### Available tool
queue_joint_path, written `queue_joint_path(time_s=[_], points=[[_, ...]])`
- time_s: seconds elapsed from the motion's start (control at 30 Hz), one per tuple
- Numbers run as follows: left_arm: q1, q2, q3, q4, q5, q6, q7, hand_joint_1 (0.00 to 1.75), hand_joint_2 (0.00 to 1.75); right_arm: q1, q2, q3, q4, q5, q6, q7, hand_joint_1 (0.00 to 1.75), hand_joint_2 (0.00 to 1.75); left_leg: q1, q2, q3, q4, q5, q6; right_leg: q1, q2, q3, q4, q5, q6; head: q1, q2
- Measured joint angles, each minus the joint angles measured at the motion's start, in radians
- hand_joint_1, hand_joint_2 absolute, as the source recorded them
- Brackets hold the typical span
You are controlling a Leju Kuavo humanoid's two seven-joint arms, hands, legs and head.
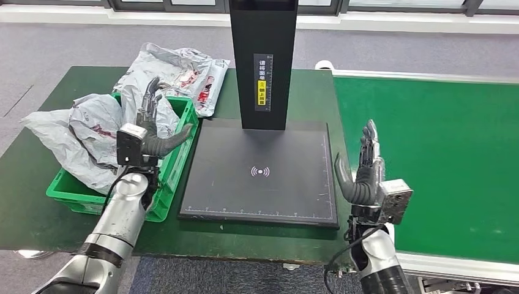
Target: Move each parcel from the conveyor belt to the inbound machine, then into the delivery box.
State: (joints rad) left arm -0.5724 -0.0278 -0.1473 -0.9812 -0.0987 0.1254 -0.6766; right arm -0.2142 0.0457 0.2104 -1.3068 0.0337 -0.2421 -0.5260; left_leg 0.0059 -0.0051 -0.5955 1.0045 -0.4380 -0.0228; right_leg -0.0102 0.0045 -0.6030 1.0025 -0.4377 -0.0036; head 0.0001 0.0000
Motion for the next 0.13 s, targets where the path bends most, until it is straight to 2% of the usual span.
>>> queue_joint_path(time_s=[0.03,0.1,0.13], points=[[-0.007,-0.020,-0.018,0.011,-0.003,0.020,-0.007,0.00,1.75,-0.015,0.005,0.017,0.018,0.017,-0.016,-0.004,0.00,0.87,0.000,0.000,0.000,0.000,0.000,0.000,0.000,0.000,0.000,0.000,0.000,0.000,0.000,0.000],[-0.020,-0.061,-0.053,0.033,-0.007,0.061,-0.018,0.00,1.75,-0.042,0.019,0.047,0.052,0.047,-0.048,-0.012,0.00,0.87,0.000,-0.001,0.000,0.000,0.000,0.000,0.000,0.000,0.000,0.000,0.000,0.000,0.000,0.000],[-0.023,-0.072,-0.061,0.038,-0.007,0.072,-0.020,0.00,1.75,-0.049,0.023,0.054,0.060,0.055,-0.056,-0.014,0.00,1.16,0.000,-0.001,0.000,0.000,0.000,0.000,0.000,0.000,0.000,0.000,0.000,0.000,0.000,0.000]])
